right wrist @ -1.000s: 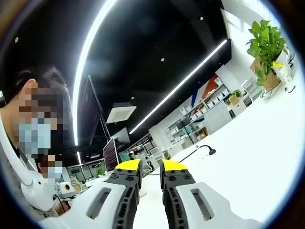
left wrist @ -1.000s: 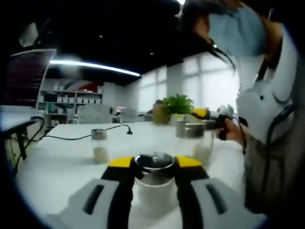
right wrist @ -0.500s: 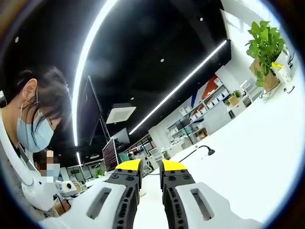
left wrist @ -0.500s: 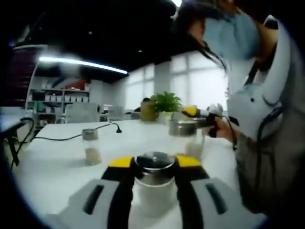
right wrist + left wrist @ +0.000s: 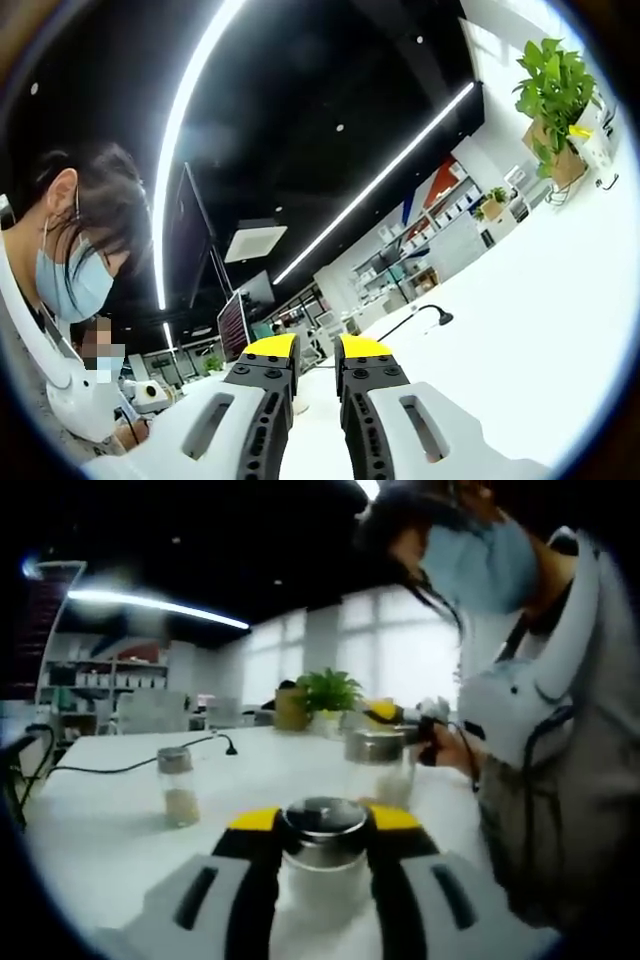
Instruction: Rotate the seasoning bottle until the label or dispensing opening points toward the visible target arrow and the bottle remains upright within the marked orientation range
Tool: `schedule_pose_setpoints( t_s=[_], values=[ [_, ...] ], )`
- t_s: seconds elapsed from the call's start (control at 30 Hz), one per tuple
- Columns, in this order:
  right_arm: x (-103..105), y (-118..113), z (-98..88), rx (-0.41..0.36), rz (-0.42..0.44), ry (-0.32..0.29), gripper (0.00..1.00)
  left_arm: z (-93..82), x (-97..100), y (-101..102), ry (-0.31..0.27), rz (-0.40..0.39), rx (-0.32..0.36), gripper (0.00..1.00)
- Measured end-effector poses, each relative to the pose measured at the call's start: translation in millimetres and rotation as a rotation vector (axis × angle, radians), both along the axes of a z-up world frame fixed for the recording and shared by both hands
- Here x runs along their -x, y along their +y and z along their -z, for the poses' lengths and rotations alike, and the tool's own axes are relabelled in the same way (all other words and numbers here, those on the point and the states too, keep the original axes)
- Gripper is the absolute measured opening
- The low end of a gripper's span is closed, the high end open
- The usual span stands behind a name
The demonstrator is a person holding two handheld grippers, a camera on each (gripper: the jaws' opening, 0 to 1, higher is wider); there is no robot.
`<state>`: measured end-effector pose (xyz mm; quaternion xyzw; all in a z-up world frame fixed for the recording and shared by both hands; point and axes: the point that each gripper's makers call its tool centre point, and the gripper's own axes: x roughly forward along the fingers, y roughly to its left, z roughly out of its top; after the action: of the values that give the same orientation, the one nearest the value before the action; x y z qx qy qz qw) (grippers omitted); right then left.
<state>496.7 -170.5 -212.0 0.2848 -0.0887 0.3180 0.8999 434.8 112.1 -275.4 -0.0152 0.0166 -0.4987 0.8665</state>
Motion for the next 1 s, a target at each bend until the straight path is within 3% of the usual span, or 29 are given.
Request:
schedule_pose_setpoints(
  t_s=[0.57, 1.0],
  values=[
    [-1.5, 2.7, 2.6, -0.017, -0.012, 0.008, 0.13, 0.9, 3.4, -4.4, -0.002, 0.14, -0.013, 0.34],
    [0.3, 4.7, 2.6, -0.022, -0.022, 0.007, 0.13, 0.5, 3.7, -3.7, 0.001, 0.147, -0.023, 0.35]
  ],
)
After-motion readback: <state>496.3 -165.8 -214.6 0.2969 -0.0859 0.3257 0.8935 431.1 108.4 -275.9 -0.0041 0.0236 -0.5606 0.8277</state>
